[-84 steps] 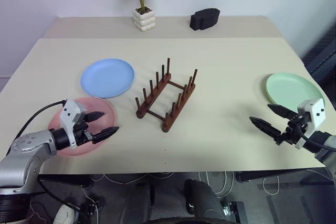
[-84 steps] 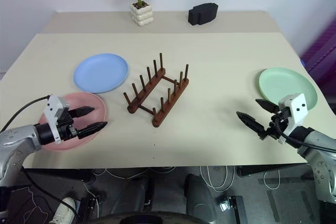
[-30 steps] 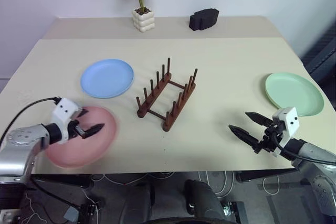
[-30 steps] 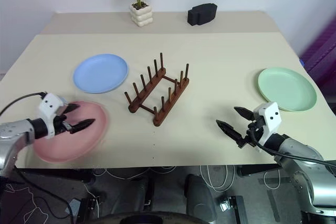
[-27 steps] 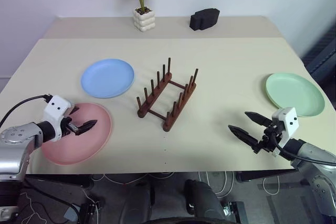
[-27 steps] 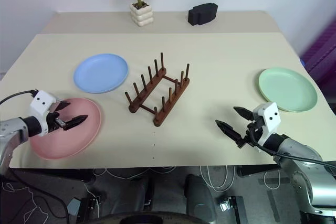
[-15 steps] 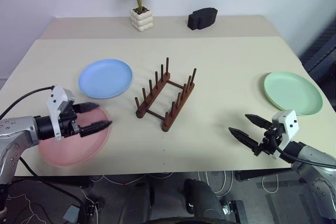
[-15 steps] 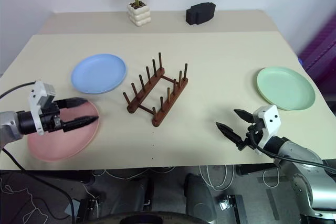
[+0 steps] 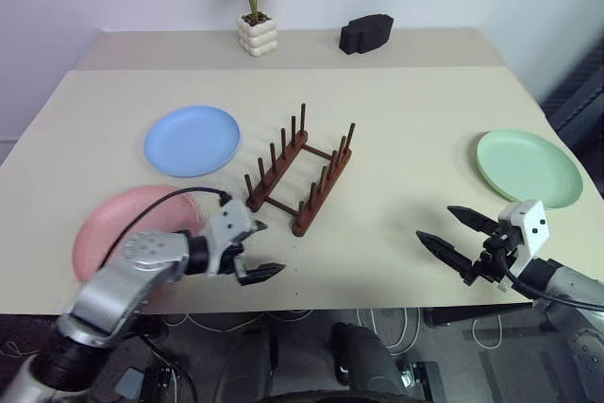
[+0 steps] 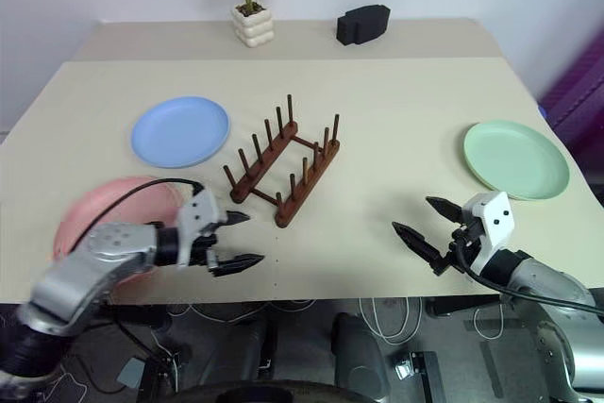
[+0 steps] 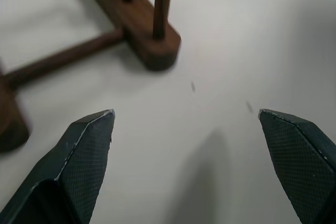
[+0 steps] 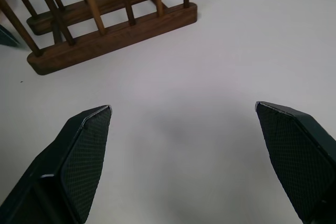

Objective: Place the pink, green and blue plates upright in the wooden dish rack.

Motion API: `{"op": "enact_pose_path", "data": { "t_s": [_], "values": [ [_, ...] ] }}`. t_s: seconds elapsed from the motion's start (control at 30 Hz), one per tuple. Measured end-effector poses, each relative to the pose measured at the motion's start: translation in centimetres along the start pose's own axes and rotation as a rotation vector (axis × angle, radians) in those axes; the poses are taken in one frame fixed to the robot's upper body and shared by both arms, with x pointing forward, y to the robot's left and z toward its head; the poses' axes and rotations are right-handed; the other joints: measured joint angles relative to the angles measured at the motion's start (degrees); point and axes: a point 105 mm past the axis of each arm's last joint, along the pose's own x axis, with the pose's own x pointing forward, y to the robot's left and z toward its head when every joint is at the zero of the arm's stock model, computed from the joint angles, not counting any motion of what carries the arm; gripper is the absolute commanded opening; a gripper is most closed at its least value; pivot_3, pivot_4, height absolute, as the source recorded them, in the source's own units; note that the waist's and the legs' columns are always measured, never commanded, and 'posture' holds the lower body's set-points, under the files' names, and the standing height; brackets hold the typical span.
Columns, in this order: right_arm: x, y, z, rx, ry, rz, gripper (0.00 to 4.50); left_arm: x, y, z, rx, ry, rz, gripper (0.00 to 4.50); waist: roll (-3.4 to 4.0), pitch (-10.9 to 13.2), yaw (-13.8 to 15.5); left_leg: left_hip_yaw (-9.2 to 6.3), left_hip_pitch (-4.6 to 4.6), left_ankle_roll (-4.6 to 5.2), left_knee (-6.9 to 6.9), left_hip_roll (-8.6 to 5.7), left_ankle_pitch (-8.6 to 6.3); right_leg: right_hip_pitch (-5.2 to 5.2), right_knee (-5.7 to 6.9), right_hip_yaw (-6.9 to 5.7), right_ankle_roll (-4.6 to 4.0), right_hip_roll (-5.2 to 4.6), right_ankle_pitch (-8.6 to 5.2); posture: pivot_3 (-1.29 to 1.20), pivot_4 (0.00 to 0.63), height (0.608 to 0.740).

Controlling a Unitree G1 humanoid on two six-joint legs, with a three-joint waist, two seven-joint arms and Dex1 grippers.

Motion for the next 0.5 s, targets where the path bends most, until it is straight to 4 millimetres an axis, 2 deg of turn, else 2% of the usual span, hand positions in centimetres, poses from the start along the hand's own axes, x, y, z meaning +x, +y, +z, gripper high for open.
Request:
{"op": "enact_pose_path", "data": {
  "t_s": [0.4, 0.5],
  "values": [
    [-0.2, -0.2, -0.1, 0.0, 0.008, -0.016, 4.47, 3.0, 0.8, 0.8, -0.073, -0.022, 0.125, 4.49, 0.01, 0.0, 0.2, -0.04, 0.0, 0.0, 0.07, -0.04, 0.0, 0.04, 0.03, 0.0, 0.03, -0.01, -0.03, 0.0, 0.15, 0.74],
    [-0.1, -0.3, 0.1, -0.006, 0.005, -0.016, 4.5, 3.3, 0.8, 0.9, -0.093, -0.035, 0.135, 3.63, 0.01, 0.0, 0.2, -0.05, 0.0, 0.0, 0.11, -0.05, 0.0, 0.07, 0.03, 0.0, 0.03, -0.01, -0.03, 0.0, 0.15, 0.74]
  ]
}}
